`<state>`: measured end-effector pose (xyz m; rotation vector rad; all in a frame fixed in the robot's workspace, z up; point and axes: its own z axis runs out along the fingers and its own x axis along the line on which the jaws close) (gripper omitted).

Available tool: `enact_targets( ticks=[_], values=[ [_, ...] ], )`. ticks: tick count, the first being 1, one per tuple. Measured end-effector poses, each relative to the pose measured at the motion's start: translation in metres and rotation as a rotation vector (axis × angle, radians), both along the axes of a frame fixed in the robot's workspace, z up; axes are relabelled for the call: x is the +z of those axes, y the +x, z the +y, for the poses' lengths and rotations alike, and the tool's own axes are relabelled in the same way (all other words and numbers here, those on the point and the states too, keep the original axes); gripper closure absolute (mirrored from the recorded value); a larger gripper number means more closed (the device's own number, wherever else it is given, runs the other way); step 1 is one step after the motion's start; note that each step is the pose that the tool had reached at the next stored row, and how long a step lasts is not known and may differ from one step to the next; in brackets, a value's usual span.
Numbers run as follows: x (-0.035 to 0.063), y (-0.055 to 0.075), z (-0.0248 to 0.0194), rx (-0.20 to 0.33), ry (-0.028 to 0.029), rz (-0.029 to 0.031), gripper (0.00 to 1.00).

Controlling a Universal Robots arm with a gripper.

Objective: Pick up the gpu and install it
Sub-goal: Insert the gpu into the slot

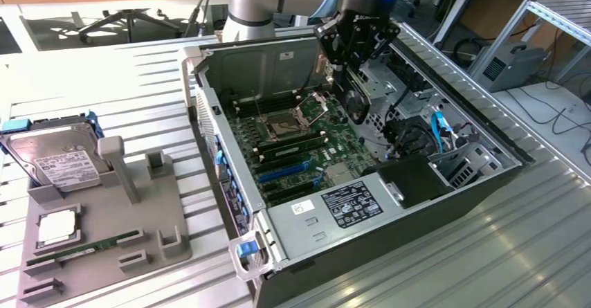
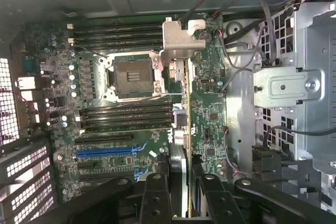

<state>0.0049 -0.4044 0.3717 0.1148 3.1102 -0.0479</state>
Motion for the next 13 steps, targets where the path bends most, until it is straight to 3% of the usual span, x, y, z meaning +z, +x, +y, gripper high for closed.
enact_targets(
  ticks=[13],
  values=[
    [0.0,0.0,0.0,0.077,0.0,0.0,0.73]
  ],
)
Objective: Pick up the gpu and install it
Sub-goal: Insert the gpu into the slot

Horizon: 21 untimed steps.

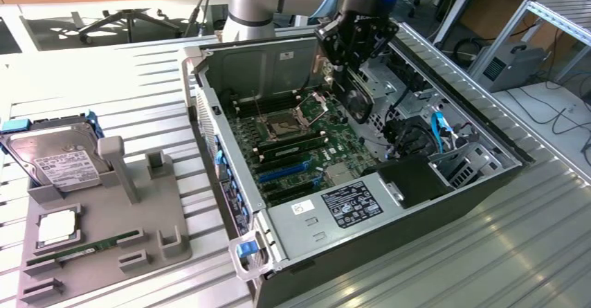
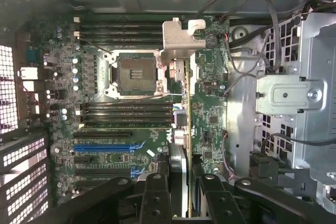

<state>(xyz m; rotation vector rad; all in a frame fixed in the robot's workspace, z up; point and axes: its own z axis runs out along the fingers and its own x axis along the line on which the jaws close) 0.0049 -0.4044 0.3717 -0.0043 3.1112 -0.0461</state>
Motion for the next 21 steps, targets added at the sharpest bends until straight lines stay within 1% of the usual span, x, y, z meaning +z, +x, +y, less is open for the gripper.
enact_targets(
  ticks=[9,21],
  values=[
    [0.0,0.0,0.0,0.04,0.0001,0.0,0.73],
    [0.0,0.0,0.0,0.069,0.0,0.0,0.73]
  ],
)
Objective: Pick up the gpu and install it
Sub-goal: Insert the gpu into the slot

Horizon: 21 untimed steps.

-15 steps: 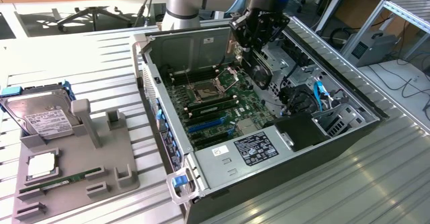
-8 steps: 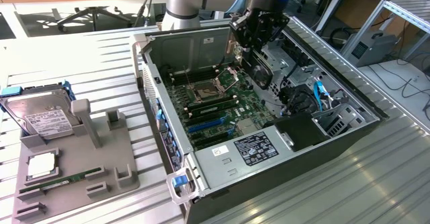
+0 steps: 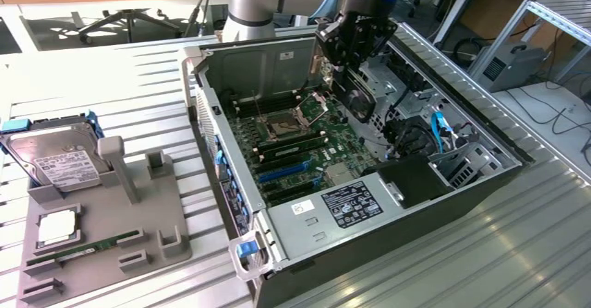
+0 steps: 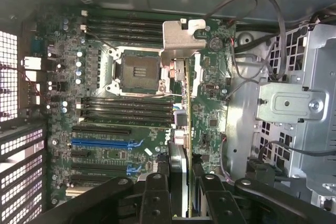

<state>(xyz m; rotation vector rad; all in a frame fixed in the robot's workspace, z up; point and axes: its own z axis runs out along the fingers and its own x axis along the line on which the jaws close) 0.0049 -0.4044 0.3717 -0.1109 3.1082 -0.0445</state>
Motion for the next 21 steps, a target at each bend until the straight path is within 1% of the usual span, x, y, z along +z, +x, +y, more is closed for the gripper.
enact_targets(
  ticks=[21],
  values=[
    [0.0,0.0,0.0,0.049,0.0,0.0,0.73]
  ],
)
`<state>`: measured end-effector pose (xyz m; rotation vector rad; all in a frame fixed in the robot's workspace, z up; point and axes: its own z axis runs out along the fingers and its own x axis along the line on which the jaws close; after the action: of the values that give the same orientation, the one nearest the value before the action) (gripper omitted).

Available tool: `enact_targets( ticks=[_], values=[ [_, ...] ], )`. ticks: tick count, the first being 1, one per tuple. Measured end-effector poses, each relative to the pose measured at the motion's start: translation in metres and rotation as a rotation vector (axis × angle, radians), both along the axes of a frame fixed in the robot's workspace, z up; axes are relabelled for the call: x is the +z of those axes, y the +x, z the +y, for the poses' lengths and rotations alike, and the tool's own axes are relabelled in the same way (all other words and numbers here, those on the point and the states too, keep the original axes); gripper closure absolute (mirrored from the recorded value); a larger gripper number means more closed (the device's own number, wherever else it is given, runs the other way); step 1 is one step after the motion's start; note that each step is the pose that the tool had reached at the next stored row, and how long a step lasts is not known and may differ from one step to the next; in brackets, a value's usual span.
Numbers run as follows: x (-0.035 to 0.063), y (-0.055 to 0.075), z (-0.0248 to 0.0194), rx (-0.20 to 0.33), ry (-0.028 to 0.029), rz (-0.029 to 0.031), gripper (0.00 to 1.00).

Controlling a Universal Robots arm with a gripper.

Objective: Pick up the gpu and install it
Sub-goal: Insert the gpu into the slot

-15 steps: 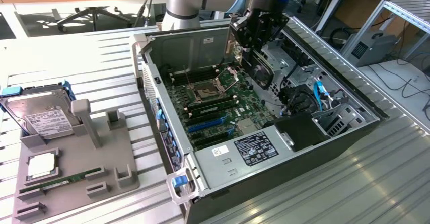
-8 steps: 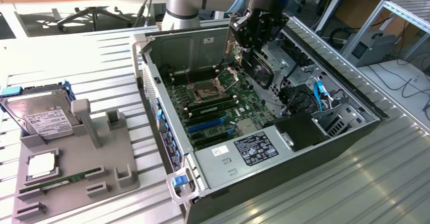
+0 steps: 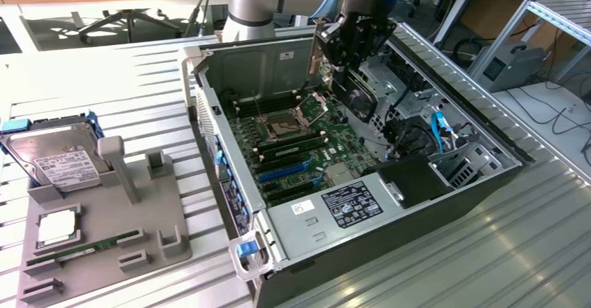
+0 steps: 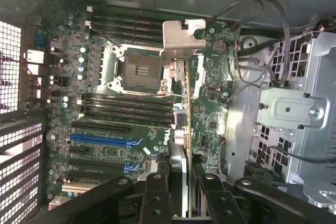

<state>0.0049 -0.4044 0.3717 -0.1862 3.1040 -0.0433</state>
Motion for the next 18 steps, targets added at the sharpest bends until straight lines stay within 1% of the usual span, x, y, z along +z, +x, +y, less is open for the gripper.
enact_targets(
  ticks=[18],
  values=[
    [-0.0001,0.0,0.0,0.045,0.0,0.0,0.73]
  ],
)
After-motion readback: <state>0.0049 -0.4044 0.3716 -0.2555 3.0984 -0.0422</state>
